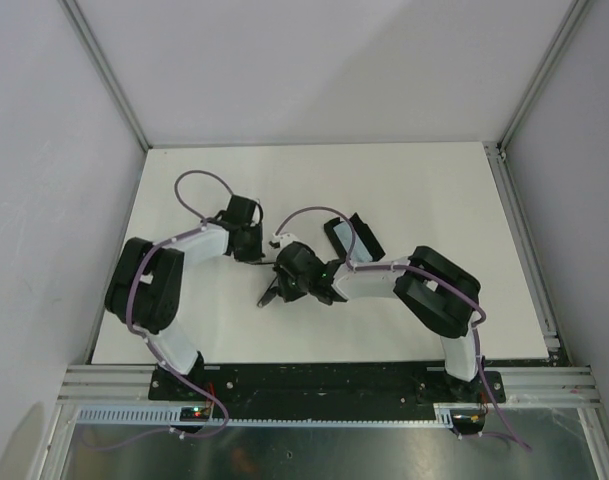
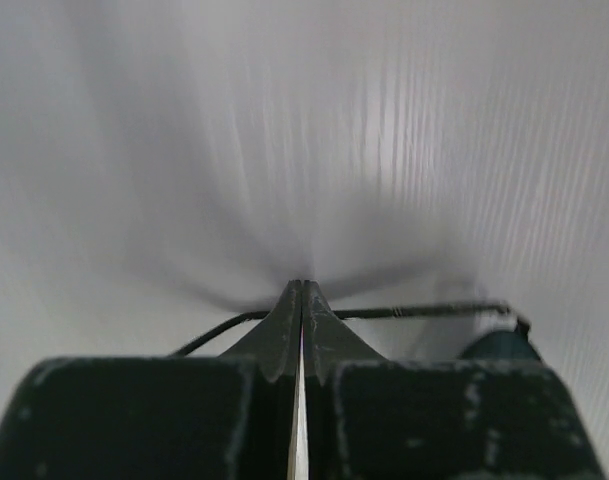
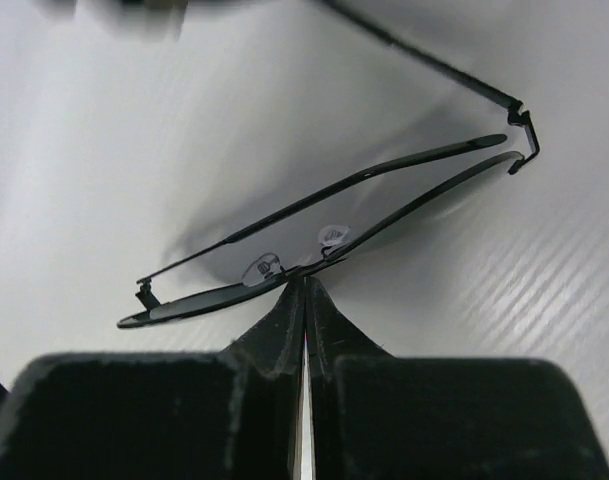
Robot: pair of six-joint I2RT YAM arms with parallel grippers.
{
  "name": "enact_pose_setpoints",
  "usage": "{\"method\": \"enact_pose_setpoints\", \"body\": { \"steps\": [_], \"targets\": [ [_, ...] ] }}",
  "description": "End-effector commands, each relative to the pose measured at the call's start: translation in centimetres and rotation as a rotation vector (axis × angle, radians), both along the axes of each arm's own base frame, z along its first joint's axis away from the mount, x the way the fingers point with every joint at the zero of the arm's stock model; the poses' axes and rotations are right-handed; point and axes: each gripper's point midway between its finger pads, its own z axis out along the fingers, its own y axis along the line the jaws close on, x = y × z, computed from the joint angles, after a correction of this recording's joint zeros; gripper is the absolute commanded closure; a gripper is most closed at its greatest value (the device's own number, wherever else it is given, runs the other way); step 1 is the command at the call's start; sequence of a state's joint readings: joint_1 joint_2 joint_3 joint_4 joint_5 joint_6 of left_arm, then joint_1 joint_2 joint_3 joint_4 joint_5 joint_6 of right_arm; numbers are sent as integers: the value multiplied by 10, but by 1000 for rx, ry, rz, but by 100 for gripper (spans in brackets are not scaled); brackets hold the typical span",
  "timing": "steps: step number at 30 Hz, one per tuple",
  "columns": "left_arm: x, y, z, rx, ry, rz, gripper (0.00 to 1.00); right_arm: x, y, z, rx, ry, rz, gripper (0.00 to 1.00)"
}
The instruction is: Organize the sunglasses
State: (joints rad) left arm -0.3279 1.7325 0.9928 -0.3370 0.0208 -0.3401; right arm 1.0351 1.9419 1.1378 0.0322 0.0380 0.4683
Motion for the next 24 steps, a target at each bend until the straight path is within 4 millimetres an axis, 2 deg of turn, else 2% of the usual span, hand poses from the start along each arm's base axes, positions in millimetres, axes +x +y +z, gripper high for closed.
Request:
{"method": "enact_pose_setpoints", "body": {
  "steps": [1, 6, 11, 14, 17, 20, 24],
  "targets": [
    [-47, -14, -7, -47, 82, -36, 100, 18, 3, -11, -15, 18, -12, 100],
    [-79, -30, -14, -80, 132, -75, 100, 30, 8, -11, 4, 23, -22, 100],
    [-92, -43, -9, -146, 143, -90, 98, 35, 10, -9, 20, 34, -21, 100],
    [-81, -42, 3, -140, 90, -83, 91, 35, 5, -3, 6, 31, -29, 100],
    [-68, -43, 19, -148, 40, -76, 78, 33, -4, 3, -25, 32, -31, 100],
    [-52, -49, 37, -161, -18, -86, 69, 37, -16, 18, -50, -11, -59, 100],
    [-29, -43, 60, -127, -99, -86, 58, 38, -33, 41, -40, -50, -78, 100]
  ]
}}
